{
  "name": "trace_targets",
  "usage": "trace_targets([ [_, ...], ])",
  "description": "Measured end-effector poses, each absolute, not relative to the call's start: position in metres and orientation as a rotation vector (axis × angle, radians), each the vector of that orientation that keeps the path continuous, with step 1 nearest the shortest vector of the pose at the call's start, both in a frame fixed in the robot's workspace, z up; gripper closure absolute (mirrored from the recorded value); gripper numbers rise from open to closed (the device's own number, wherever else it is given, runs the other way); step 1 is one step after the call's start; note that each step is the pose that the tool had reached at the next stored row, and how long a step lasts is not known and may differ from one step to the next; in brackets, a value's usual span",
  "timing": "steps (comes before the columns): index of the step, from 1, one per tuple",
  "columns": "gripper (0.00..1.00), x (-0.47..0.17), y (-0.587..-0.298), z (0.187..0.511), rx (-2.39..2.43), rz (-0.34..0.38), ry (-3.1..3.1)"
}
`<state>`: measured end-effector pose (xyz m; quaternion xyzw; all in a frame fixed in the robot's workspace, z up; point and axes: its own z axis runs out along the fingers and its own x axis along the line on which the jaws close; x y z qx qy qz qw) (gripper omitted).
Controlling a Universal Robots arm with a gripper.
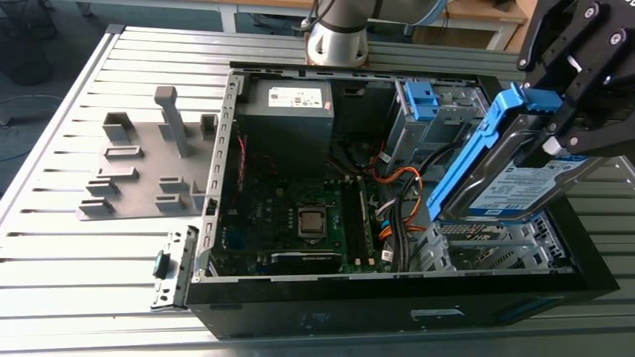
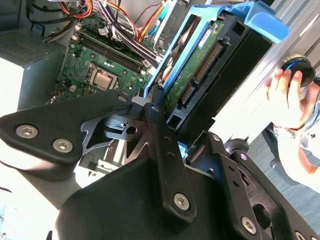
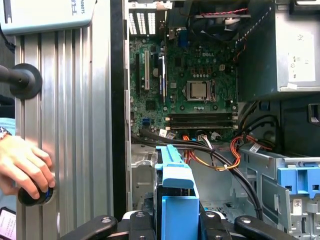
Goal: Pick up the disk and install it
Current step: 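Pick up the disk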
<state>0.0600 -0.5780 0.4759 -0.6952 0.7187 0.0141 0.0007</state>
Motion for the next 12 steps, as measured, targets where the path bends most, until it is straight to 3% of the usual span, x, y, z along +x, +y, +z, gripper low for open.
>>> trace_targets([
  [12,0.63,0.0665,-0.578,0.4757,-2.183,0.044,2.257],
])
